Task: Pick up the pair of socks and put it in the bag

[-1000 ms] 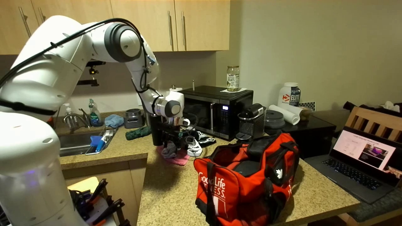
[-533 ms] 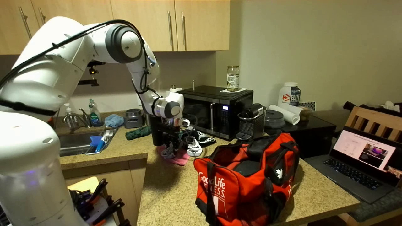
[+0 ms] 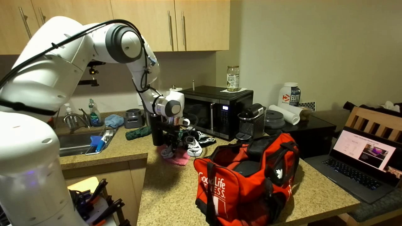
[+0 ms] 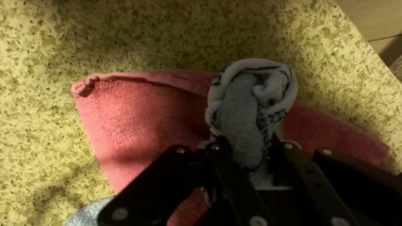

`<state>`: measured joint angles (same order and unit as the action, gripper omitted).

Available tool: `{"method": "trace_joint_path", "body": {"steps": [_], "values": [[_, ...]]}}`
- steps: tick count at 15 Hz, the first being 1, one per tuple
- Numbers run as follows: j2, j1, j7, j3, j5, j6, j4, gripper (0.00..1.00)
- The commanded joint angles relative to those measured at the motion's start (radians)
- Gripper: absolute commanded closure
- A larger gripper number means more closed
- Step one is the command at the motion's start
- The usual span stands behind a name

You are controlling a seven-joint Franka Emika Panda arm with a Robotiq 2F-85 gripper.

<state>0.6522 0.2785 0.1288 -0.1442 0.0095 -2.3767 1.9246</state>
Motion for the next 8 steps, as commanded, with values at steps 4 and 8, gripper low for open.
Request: {"method": "trace_joint_path", "body": {"steps": [4, 8], "values": [[-0.03, -0.062, -0.033, 0.004, 0.017, 0.204, -0.095, 0.9], [-0.031, -0.085, -0.026, 0.025, 0.009, 0.305, -0.181, 0.9]]}}
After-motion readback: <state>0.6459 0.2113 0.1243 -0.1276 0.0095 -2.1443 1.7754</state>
